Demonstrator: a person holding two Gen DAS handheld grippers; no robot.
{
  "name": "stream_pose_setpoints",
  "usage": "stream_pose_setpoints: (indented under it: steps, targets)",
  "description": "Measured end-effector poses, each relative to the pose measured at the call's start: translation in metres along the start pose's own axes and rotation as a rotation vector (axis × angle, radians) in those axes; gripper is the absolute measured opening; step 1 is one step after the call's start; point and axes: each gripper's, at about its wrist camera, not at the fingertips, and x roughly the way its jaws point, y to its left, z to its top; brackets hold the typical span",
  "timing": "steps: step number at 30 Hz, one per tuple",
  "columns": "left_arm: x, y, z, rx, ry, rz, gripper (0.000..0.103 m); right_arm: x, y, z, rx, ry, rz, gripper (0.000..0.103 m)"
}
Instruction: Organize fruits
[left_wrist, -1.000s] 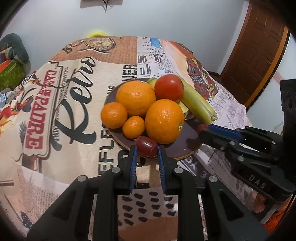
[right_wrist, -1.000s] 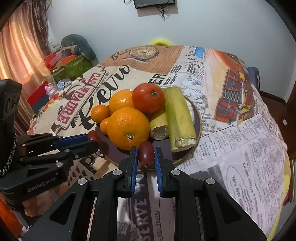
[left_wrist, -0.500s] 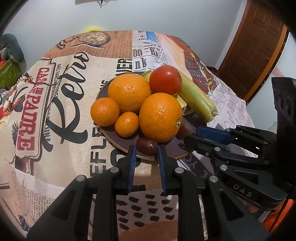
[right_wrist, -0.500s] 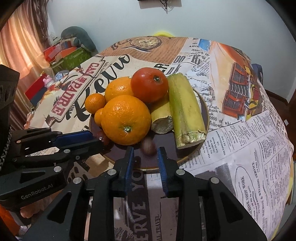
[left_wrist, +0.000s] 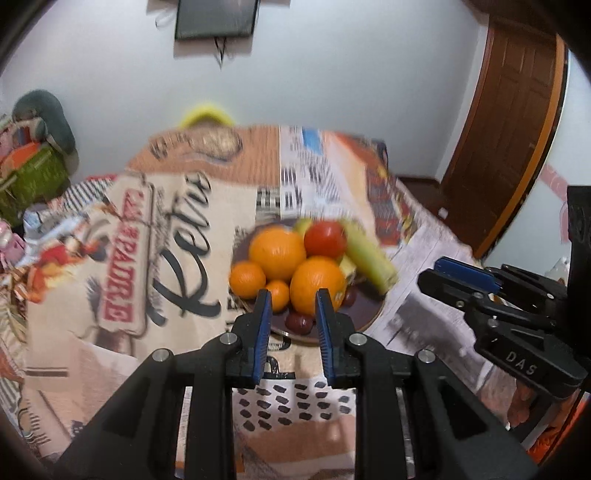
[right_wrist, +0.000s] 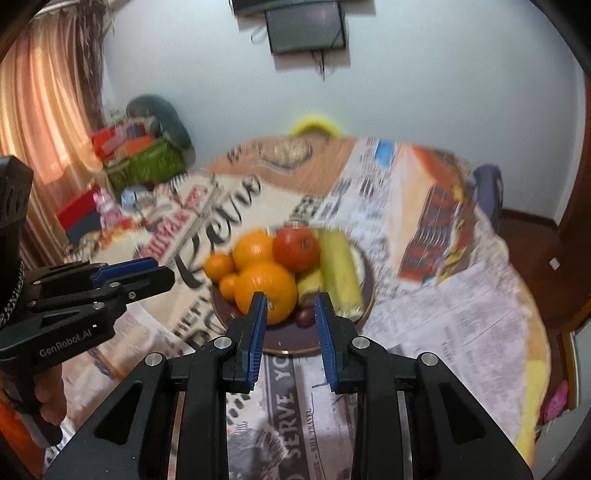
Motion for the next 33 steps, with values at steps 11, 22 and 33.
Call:
stream_pose_setpoints:
  steps: [11, 22, 33]
  targets:
    - [-0.139, -0.025, 0.015, 0.025, -0.304, 0.021, 0.022, -0.124, 0.031, 0.017, -0.026, -0.292, -0.04, 0.024]
    - [-0.227, -0.053, -0.001, 0.077, -0.514, 0.063, 0.053, -0.193, 0.062, 0.008, -0.048, -0.495, -0.076, 0.048]
    - [-0.24, -0.053, -0.012, 0.084, -0.554, 0.073, 0.079, -0.204, 0.069, -0.001, -0.039, -0.56, -0.135, 0.085]
